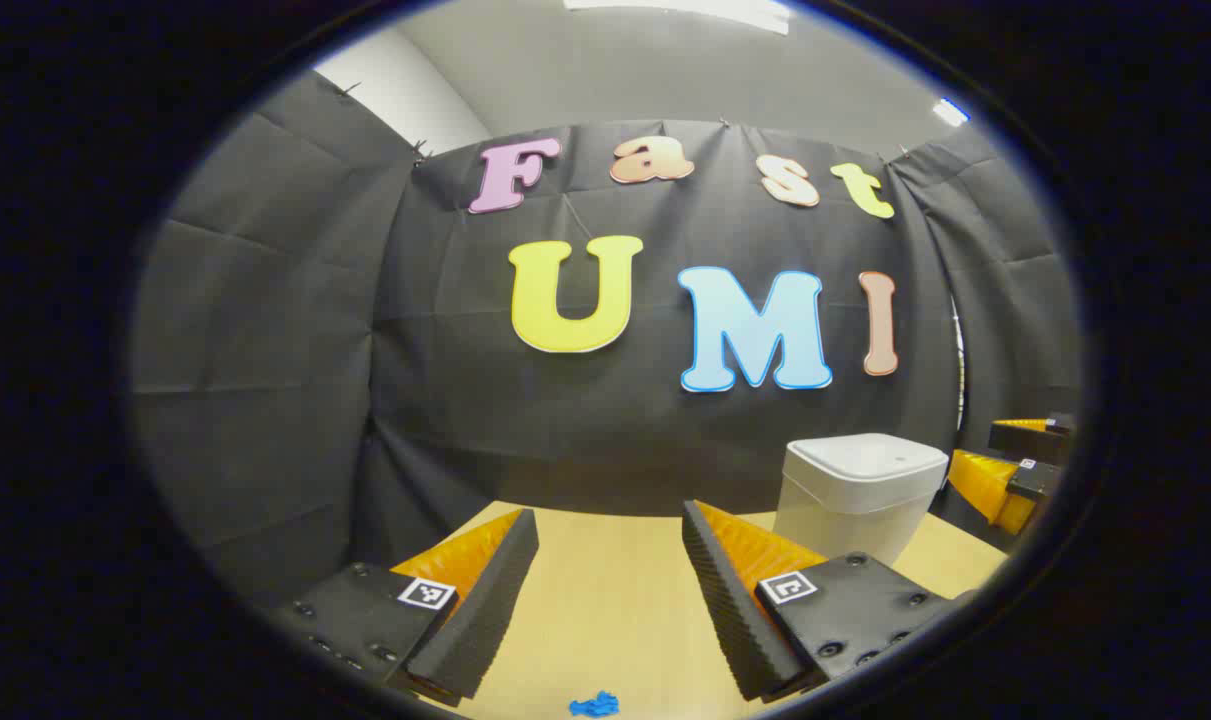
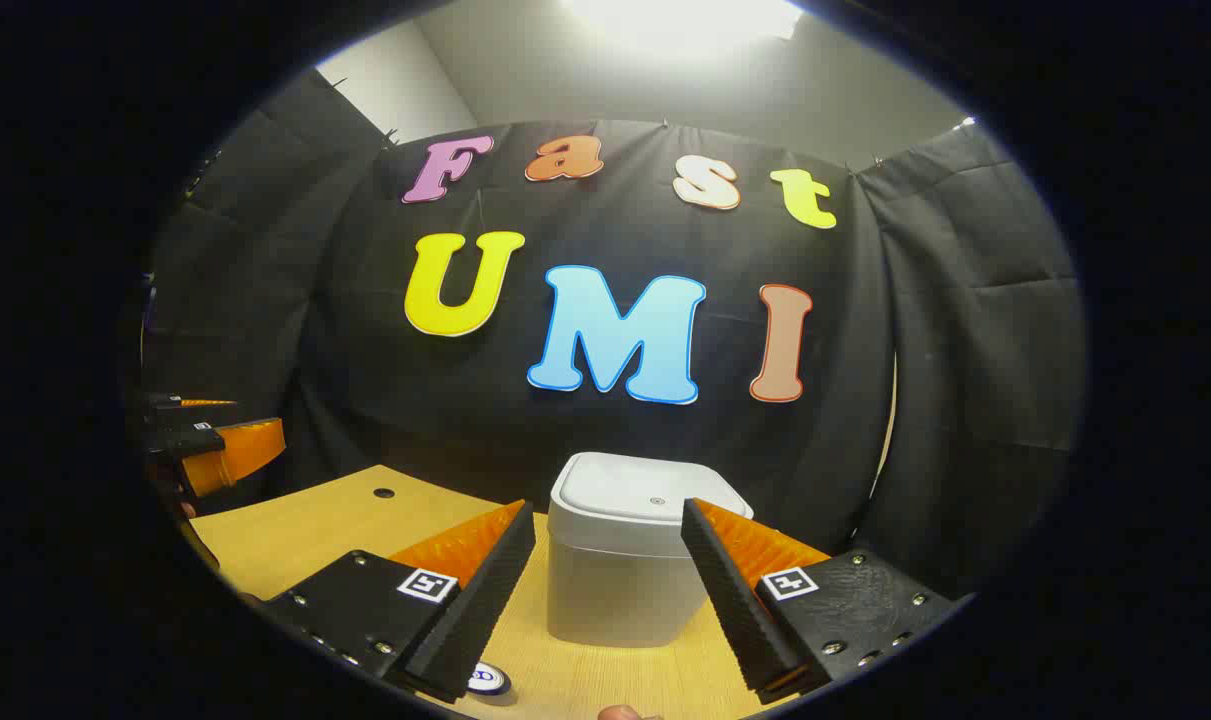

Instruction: Press the lid of the desktop garbage bin to open it, pick up the crumpled paper on the desktop and throw it into the bin, then pick up the pop can on the desktop and drop it into the bin, and finally close the garbage bin lid.

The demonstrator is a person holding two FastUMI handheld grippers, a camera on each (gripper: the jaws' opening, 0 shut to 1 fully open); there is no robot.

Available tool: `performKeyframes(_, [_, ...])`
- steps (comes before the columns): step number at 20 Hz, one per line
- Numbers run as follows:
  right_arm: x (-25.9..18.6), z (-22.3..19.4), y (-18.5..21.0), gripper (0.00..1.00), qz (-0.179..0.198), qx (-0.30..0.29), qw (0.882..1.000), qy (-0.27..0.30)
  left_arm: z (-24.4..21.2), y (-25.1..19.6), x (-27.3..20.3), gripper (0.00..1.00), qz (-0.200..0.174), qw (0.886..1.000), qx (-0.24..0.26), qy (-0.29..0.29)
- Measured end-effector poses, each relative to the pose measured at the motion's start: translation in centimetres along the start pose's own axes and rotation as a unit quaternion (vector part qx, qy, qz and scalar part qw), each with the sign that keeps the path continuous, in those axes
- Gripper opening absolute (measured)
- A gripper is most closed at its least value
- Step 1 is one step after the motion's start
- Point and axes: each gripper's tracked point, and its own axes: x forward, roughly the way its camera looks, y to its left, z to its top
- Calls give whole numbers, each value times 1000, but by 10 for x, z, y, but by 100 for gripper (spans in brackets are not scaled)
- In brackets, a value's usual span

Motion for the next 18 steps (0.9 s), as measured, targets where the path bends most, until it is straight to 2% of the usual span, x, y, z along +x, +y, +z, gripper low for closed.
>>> performKeyframes(5, [6, 1, -2, 95, -12, -14, 1000, 2, 2, -3, 2, 95, -11, 1000, 3, -3])
performKeyframes(9, [9, 7, -5, 95, -19, -13, 1000, -6, 4, -13, 6, 96, -24, 1000, -12, -10])
performKeyframes(12, [11, 12, -9, 95, -23, -19, 999, -16, 6, -11, 5, 93, -21, 1000, -15, -12])
performKeyframes(17, [10, 12, -13, 95, -28, -5, 999, -15, 10, -7, 6, 96, -22, 1000, 1, -20])
performKeyframes(18, [9, 11, -14, 95, -30, 0, 999, -15, 10, -8, 6, 93, -23, 999, 0, -23])
